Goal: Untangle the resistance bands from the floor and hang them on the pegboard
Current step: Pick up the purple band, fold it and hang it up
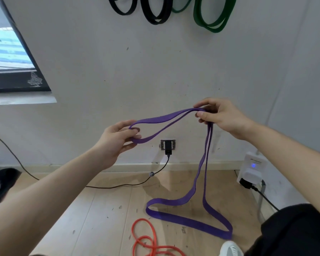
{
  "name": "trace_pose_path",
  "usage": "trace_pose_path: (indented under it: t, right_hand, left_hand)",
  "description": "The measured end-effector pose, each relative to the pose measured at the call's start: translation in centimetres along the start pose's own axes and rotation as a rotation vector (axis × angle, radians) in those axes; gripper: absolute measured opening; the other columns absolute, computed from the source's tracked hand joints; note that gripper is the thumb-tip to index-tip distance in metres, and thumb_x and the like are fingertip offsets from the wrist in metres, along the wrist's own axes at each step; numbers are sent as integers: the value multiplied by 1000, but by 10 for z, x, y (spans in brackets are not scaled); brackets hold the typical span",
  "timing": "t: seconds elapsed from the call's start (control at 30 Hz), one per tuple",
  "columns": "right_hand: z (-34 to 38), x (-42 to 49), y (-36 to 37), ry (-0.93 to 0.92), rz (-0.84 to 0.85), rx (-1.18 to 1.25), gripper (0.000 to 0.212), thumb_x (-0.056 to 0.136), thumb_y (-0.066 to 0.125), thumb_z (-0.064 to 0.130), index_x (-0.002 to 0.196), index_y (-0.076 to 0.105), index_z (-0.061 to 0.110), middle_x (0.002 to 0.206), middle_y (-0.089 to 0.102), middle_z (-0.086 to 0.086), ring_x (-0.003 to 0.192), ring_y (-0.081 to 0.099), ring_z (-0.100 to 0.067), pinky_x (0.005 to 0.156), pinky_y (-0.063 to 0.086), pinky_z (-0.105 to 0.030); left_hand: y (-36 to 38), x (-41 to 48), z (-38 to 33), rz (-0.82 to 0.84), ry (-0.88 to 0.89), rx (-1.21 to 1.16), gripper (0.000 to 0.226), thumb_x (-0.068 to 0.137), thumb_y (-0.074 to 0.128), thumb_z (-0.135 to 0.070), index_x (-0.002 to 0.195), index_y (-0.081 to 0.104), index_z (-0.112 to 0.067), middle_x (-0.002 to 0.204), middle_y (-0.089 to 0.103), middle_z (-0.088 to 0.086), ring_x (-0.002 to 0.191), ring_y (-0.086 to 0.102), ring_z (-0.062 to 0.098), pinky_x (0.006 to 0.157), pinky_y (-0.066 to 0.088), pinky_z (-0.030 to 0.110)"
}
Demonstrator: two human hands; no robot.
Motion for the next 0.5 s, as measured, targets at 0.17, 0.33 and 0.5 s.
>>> trace_pose_path:
  t: [0.17, 0.33, 0.5]
  right_hand:
    - [9, 1, 9, -33, 29, 52, 22, 91, 69, 5, 102, 69, 23, 95, 72, -13, 80, 68, -17, 83, 56, -35]
    - [14, -4, 25, -56, 119, -67, 24, 87, 73, 4, 108, 70, 16, 100, 73, -7, 86, 66, -6, 81, 53, -19]
    - [20, -9, 37, -65, 212, -76, 28, 84, 76, 4, 109, 69, 14, 98, 73, -7, 84, 66, -6, 78, 52, -18]
  left_hand:
    - [-11, 3, -1, -147, 56, 144, 36, 93, 65, -3, 126, 65, -15, 124, 69, 4, 112, 66, 17, 99, 52, 37]
    - [6, -4, -11, -47, 243, 396, 28, 92, 68, -5, 115, 71, -20, 118, 72, -3, 104, 67, 8, 92, 52, 24]
    - [39, -13, -15, 158, 444, 687, 47, 84, 78, -30, 128, 64, -29, 122, 67, -15, 116, 60, 1, 98, 48, 25]
Point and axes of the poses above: each hand's wrist, its own x-axis towards the middle knuckle, its own y-axis out of the palm, z = x × y, the point moved 6 cm from there along x, towards the middle knuckle
